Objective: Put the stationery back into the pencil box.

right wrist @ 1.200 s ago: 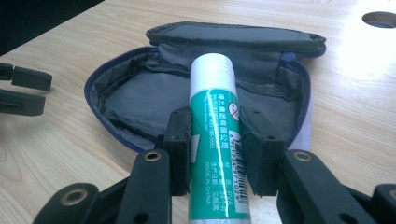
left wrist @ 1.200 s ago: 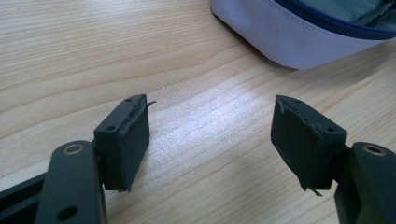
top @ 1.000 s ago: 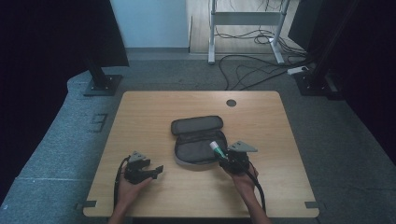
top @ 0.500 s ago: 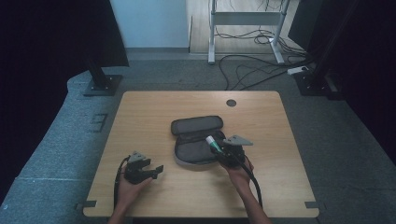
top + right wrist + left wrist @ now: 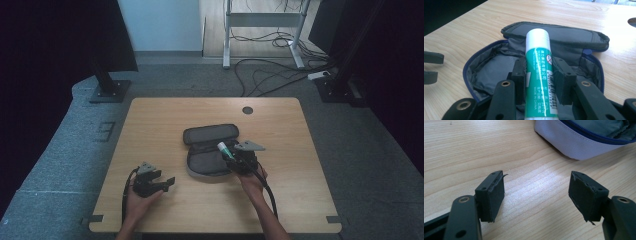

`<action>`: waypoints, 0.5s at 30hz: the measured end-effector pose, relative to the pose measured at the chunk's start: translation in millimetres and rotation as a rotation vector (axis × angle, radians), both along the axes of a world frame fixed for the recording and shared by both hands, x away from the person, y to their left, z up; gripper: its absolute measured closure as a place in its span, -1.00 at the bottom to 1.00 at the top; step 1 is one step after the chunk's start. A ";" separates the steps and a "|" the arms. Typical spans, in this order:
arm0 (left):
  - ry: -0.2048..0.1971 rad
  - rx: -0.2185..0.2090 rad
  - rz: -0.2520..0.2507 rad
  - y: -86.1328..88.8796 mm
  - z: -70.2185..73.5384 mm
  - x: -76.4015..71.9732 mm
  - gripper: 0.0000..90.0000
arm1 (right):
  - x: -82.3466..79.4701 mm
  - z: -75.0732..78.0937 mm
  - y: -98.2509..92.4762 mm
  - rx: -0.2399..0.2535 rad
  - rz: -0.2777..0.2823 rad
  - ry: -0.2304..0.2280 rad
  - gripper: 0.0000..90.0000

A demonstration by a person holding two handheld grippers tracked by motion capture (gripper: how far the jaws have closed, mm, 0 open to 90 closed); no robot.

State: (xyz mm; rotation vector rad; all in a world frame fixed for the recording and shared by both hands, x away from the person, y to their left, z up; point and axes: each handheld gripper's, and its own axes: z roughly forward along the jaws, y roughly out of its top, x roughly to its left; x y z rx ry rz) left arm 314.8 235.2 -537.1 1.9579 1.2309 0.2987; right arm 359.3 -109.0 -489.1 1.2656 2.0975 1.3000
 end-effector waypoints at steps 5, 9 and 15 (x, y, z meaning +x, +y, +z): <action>0.005 0.002 -0.004 -0.5 -1.0 0.3 -0.35 | 6.9 0.8 5.9 -0.014 0.003 -0.006 0.44; 0.008 0.005 -0.007 -0.8 -1.6 0.6 -0.35 | 12.3 -2.7 8.1 -0.009 0.001 0.004 0.44; 0.009 0.004 -0.011 -1.4 -2.4 0.8 -0.35 | 18.4 -8.2 12.1 -0.006 0.003 0.015 0.44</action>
